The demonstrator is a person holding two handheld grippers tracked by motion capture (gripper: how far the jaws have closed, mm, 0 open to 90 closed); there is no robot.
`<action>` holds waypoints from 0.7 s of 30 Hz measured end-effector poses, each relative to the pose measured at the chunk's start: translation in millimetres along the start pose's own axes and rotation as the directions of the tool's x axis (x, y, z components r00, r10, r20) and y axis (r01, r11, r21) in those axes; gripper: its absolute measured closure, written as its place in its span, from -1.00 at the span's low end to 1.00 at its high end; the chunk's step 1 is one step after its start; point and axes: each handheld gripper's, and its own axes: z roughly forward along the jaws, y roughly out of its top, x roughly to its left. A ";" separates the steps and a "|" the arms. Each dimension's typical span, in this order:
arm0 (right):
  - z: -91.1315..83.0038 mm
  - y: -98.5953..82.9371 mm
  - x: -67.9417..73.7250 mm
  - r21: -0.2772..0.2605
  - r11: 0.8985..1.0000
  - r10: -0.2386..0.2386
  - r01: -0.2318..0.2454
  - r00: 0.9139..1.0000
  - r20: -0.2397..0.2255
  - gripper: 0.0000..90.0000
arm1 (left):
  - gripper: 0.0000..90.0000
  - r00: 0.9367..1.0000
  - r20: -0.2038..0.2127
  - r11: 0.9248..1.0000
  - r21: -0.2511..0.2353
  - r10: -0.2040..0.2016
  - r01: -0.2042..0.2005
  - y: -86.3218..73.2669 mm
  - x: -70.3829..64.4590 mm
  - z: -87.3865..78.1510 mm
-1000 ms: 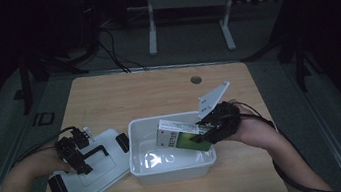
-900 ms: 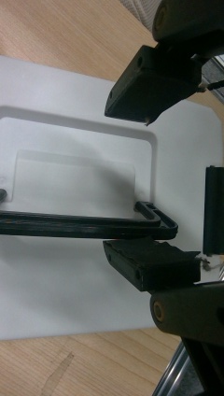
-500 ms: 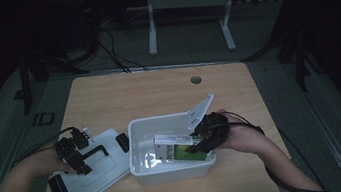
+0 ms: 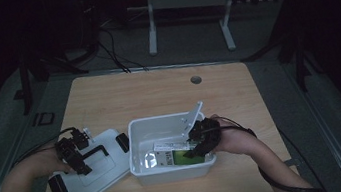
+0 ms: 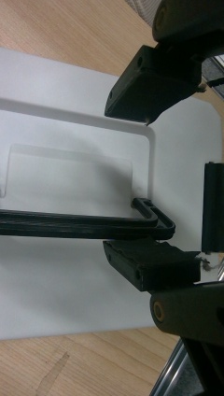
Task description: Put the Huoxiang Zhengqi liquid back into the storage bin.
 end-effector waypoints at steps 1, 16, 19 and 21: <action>2.0 -0.3 -0.6 0.002 1.000 -0.001 0.001 1.000 -0.001 0.41 | -0.31 1.000 -0.001 1.000 -0.001 0.000 0.000 -0.2 0.0 0.0; 26.1 -2.5 -10.4 0.060 0.998 0.022 -0.022 1.000 -0.008 0.41 | -0.31 1.000 -0.015 1.000 0.002 0.005 -0.005 -1.1 -0.1 1.1; 31.3 -3.5 -12.5 0.077 0.997 0.029 -0.028 1.000 -0.010 0.41 | -0.31 1.000 -0.014 1.000 0.004 0.005 -0.005 -0.5 -1.0 2.2; 34.4 -4.2 -12.8 0.085 0.996 0.029 -0.028 0.999 -0.014 0.41 | -0.31 1.000 -0.012 1.000 0.003 0.004 -0.004 -0.3 -0.8 1.8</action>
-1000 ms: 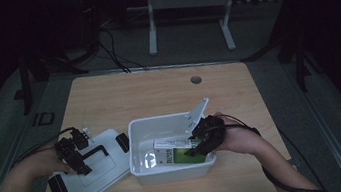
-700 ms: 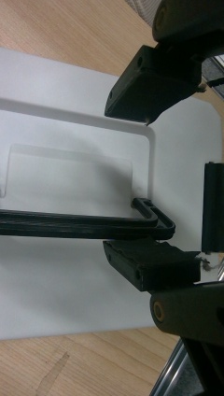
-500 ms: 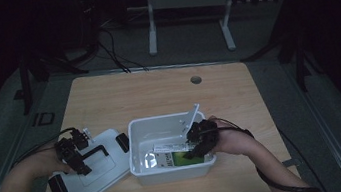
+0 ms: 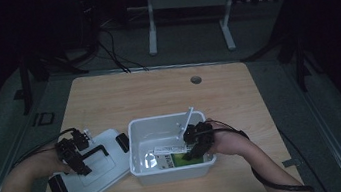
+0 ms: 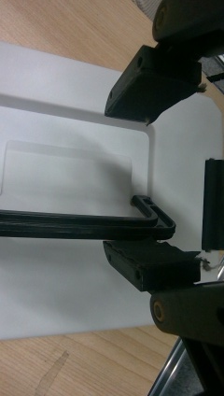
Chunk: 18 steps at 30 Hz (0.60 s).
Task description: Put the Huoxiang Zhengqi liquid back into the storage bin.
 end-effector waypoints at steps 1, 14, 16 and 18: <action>1.5 0.0 -0.1 0.005 1.000 -0.003 0.003 1.000 -0.001 0.41 | -0.31 1.000 -0.001 1.000 0.001 0.000 0.000 0.1 0.1 -0.1; 5.4 1.6 3.5 0.037 0.999 -0.006 0.006 1.000 0.003 0.29 | -0.31 1.000 -0.003 1.000 -0.010 -0.002 0.002 1.6 -0.8 -2.2; 2.3 2.2 4.6 0.020 1.000 -0.007 0.007 1.000 -0.005 0.27 | -0.31 1.000 -0.005 1.000 -0.009 -0.002 0.002 2.0 -1.0 -2.3; -1.5 3.0 5.9 0.014 1.000 -0.015 0.015 1.000 0.003 0.26 | -0.31 1.000 -0.004 1.000 -0.007 0.001 -0.001 2.5 -1.0 -2.4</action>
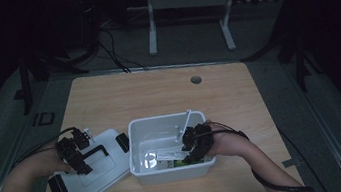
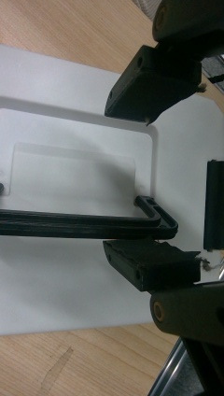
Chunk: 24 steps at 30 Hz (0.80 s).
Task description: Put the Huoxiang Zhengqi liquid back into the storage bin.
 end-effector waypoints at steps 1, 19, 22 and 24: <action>-2.1 -0.1 0.2 -0.008 1.000 -0.001 0.001 1.000 -0.001 0.25 | -0.31 1.000 0.000 1.000 0.000 0.000 0.000 0.0 0.0 0.0; -63.8 -28.3 -8.0 -0.199 0.976 0.101 -0.082 0.991 0.084 0.05 | -0.31 1.000 0.010 0.999 -0.049 -0.022 0.023 2.7 1.8 -4.4; -66.2 -31.1 -8.7 -0.208 0.974 0.108 -0.087 0.990 0.091 0.02 | -0.31 1.000 0.012 0.999 -0.050 -0.021 0.021 2.9 2.0 -4.1; -75.7 -42.9 -11.3 -0.234 0.965 0.147 -0.116 0.982 0.121 -0.12 | -0.31 1.000 0.008 0.999 -0.046 -0.020 0.020 3.6 2.2 -3.1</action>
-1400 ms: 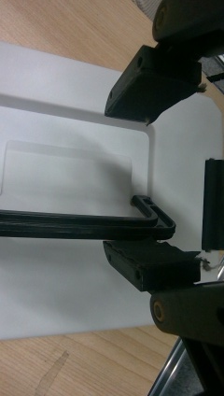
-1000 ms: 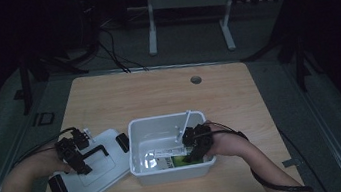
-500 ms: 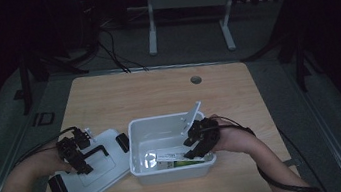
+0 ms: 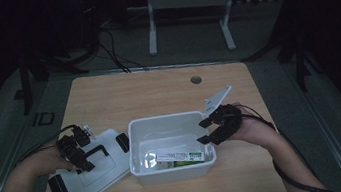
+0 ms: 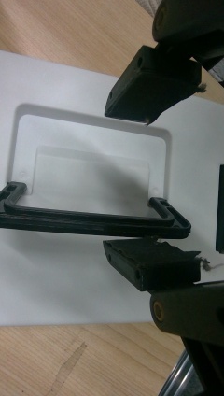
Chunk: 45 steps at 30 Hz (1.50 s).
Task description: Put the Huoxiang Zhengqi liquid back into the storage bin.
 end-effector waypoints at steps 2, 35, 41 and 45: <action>-2.7 -2.8 -1.9 -0.005 1.000 0.007 -0.007 1.000 0.012 -0.16 | -0.28 1.000 -0.008 1.000 0.003 0.000 0.000 0.4 0.2 0.1; -2.7 -110.8 -32.5 -0.020 0.960 0.279 -0.279 0.955 0.097 -0.57 | 0.17 0.997 -0.041 0.997 0.056 0.062 -0.060 18.5 17.0 4.7; 1.5 -116.8 -33.0 -0.021 0.956 0.292 -0.292 0.951 0.098 -0.57 | 0.20 0.998 -0.024 0.995 0.076 0.063 -0.061 20.2 20.4 16.9; 6.3 -122.3 -32.5 -0.017 0.958 0.286 -0.286 0.951 0.117 -0.58 | 0.31 0.998 -0.023 0.996 0.073 0.061 -0.059 19.0 21.2 20.2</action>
